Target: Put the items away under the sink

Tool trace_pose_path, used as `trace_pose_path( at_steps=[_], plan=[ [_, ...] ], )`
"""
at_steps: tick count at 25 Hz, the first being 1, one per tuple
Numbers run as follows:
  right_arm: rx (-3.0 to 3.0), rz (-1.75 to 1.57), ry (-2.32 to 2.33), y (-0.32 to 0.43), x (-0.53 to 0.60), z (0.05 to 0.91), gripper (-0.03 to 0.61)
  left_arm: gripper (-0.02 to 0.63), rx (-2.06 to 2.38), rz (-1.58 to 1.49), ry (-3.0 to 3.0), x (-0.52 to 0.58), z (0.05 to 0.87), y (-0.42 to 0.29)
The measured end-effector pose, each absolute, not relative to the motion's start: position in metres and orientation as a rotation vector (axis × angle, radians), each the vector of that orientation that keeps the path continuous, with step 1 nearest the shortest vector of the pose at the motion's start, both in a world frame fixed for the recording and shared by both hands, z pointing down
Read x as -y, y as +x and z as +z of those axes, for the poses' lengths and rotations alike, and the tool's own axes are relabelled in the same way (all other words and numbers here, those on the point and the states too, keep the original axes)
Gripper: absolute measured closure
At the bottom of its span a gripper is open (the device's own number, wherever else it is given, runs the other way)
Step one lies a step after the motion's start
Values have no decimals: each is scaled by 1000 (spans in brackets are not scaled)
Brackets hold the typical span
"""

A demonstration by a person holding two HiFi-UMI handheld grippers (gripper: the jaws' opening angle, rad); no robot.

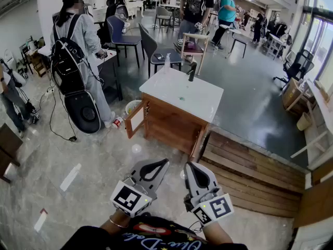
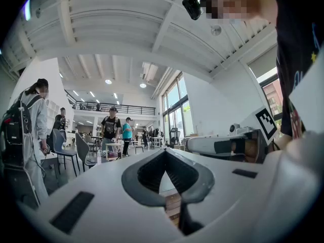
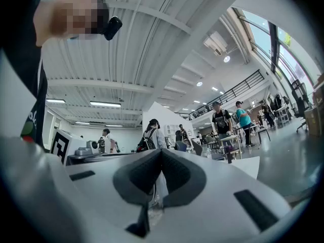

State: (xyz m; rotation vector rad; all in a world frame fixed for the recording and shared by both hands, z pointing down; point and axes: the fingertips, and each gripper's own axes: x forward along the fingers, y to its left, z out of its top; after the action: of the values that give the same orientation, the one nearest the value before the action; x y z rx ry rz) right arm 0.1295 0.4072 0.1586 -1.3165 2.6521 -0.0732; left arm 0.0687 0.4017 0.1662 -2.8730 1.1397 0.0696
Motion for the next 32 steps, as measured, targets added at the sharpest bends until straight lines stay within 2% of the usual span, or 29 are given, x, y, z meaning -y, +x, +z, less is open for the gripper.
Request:
trace_pose_path(
  at_steps=[20, 32],
  plan=[
    [-2679, -25, -1293, 133, -428, 156, 569, 606, -1167, 25, -2879, -420, 169, 74],
    [-2691, -21, -1243, 167, -427, 155, 569, 607, -1187, -1, -2858, -420, 166, 113]
  ],
)
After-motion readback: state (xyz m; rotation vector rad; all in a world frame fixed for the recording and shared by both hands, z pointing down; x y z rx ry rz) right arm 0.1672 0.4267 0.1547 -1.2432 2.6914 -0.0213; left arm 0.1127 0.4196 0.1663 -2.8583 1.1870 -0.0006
